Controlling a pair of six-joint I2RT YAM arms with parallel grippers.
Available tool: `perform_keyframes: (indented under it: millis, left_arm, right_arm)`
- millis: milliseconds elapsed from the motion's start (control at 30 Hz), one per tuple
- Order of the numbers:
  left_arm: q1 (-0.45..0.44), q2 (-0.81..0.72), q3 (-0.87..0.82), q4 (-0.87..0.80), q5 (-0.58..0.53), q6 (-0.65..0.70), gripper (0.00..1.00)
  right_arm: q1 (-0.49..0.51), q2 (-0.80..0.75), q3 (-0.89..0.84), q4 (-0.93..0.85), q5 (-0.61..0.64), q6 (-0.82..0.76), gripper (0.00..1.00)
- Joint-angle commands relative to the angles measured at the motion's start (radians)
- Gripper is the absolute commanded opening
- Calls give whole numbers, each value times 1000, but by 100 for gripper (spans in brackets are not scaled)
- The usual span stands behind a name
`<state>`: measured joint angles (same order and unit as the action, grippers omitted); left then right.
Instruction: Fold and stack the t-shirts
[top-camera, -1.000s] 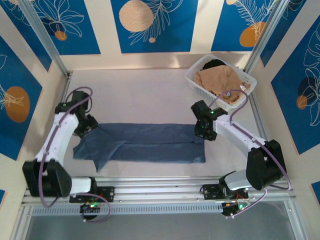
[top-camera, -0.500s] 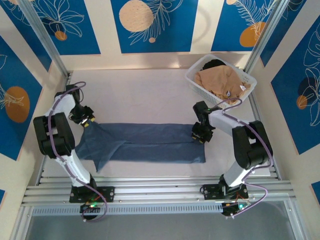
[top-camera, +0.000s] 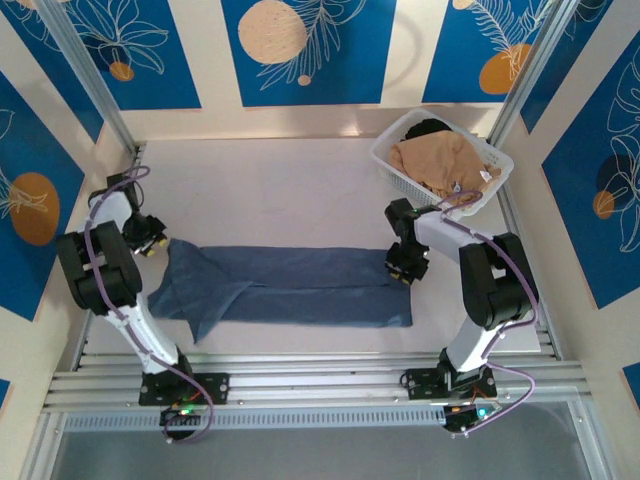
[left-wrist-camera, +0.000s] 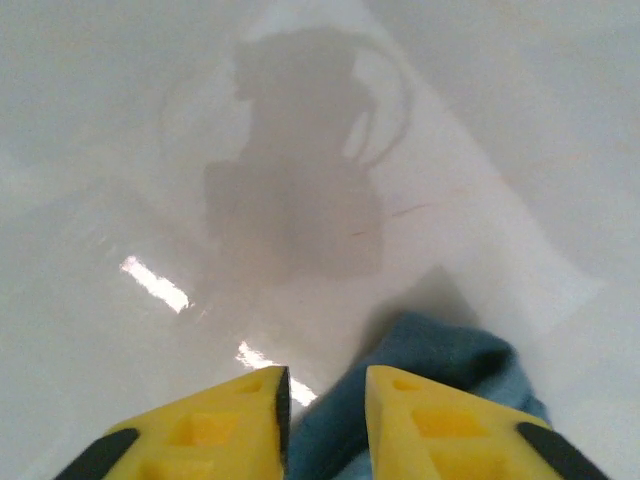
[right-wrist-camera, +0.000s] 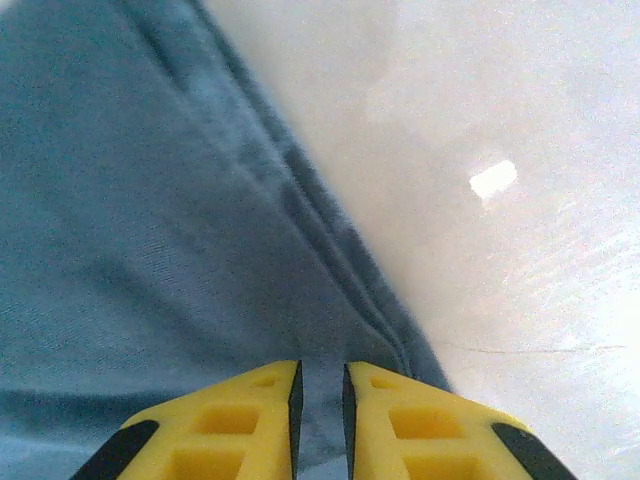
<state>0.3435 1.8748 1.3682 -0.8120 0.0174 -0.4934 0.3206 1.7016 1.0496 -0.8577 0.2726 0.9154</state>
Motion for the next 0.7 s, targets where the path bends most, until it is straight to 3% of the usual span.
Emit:
perform_keyframes:
  millis: [0,267,667]
  left_arm:
    - [-1,-62,-24,73,132,49,34]
    - [-6,-10,-26,98,206,86,40]
    - [-27,46,-39,94,177,81,32]
  right_arm:
    - [54,-36,70,-33,57,-43,22]
    - [87,48,199,31,-16,-141,23]
    - [59,185,278,54,-99,-124,28]
